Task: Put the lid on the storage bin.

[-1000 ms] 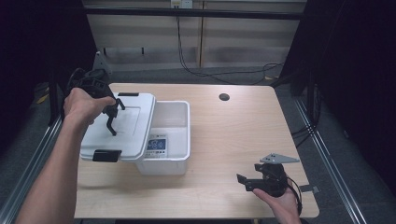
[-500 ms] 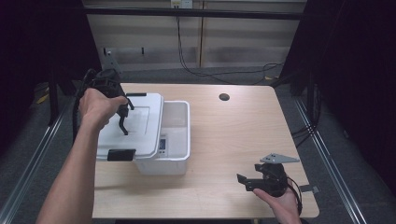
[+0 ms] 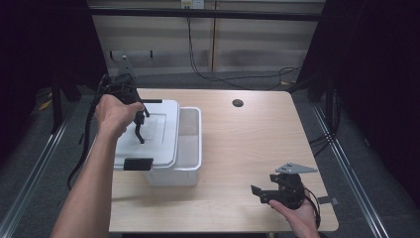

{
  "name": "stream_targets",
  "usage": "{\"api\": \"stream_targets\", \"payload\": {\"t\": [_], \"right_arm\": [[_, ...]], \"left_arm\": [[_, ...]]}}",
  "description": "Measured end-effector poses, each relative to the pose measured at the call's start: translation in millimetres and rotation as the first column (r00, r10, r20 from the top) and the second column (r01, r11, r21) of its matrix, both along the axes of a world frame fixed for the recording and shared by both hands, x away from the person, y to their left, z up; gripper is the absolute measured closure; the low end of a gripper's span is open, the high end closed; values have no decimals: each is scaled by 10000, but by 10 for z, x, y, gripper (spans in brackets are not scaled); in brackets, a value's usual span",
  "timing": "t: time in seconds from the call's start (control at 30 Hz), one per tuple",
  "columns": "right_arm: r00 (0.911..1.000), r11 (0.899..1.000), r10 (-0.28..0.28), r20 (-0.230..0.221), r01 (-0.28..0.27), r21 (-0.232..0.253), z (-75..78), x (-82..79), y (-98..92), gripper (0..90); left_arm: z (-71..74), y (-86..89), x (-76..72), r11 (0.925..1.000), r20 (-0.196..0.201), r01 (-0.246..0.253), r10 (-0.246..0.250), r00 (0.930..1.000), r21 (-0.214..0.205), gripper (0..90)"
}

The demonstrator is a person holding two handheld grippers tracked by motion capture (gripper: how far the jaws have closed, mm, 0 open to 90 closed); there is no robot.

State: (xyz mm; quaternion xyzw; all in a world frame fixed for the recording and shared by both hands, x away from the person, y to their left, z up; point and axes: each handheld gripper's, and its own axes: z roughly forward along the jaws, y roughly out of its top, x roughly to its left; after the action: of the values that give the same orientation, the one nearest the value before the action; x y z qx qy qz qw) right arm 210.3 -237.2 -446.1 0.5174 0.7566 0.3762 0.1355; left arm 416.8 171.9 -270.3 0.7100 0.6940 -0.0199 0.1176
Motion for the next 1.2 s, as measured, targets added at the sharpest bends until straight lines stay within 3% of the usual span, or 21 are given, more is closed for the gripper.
{"api": "stream_targets", "payload": {"t": [0.33,0.43,0.73,1.2], "right_arm": [[9999,10000,-43,-103,43,-4,2,-4,-4,156],[9999,10000,-19,-132,19,-13,-3,3,-4,157],[10000,10000,11,-96,-11,-12,-1,-3,-4,157],[9999,10000,-12,-136,11,-40,-4,2,-8,157]], "left_arm": [[-70,-192,7,9983,63,155,-151,9999,-568,850],[-64,-242,5,9991,86,99,-96,9999,-421,849],[-20,-300,-1,9985,160,128,-120,9998,-539,850],[-75,-445,17,9991,84,102,-99,9999,-409,849]]}}
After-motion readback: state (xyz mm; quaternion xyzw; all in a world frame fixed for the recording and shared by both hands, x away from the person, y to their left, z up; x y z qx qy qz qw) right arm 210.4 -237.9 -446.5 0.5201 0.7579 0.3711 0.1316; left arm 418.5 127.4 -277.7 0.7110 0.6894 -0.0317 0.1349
